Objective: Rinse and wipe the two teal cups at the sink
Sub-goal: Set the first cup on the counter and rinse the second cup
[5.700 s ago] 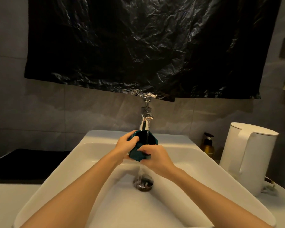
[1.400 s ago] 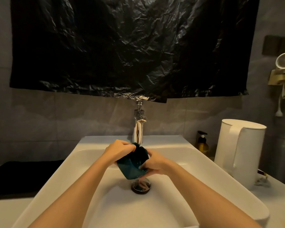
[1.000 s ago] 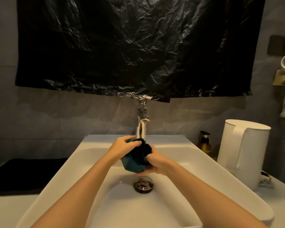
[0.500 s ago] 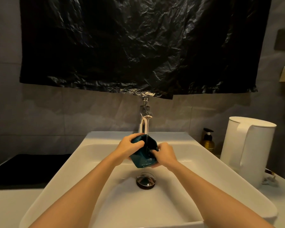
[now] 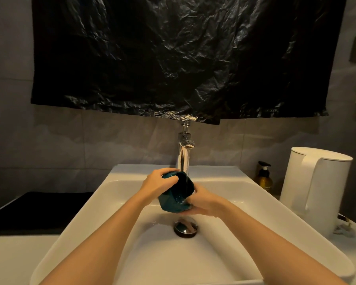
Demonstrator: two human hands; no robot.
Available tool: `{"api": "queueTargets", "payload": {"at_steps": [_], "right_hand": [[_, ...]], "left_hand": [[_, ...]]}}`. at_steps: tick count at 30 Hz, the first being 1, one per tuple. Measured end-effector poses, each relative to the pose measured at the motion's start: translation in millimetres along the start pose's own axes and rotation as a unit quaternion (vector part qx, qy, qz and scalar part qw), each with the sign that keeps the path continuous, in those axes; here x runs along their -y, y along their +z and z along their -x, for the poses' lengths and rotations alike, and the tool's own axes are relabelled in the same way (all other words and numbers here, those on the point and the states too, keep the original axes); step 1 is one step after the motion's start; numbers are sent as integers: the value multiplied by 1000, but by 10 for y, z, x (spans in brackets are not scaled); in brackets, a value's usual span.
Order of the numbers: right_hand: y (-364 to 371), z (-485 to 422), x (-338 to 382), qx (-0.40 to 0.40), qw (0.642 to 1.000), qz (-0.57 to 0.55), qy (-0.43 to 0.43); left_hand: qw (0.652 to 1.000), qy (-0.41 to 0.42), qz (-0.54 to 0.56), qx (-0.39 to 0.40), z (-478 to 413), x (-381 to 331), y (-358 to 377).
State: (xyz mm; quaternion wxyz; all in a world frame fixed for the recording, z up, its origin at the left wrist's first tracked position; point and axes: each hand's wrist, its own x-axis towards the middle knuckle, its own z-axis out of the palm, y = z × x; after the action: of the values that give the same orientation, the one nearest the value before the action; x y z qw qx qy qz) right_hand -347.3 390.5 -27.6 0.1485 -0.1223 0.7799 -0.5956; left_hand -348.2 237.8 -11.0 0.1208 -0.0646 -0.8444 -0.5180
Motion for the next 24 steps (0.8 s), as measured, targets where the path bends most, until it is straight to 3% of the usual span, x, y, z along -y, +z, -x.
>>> {"api": "queueTargets", "payload": {"at_steps": [1,5,10,16,20,22,24], "right_hand": [[15,-1,1,-2,1000,6,1],[-1,-80,-71,-157,985,66,-7],[18,-54,49,-35,999,-28,-4],[55,-98,15,-132,991,-33,11],[89,-87,54,-174,970,-165,32],[56,-63,70,-143,972,-187,29],[18,-36,69,-69,987,-139,31]], "left_hand": [[1000,-1,2,3,0,3,-7],[999,-2,29,17,7,-33,24],[997,-15,75,4,1,-65,-28],[992,-66,100,39,25,-138,-2],[978,-36,192,66,53,-159,45],[983,-9,179,37,59,-149,74],[989,-3,148,7,64,-142,68]]}}
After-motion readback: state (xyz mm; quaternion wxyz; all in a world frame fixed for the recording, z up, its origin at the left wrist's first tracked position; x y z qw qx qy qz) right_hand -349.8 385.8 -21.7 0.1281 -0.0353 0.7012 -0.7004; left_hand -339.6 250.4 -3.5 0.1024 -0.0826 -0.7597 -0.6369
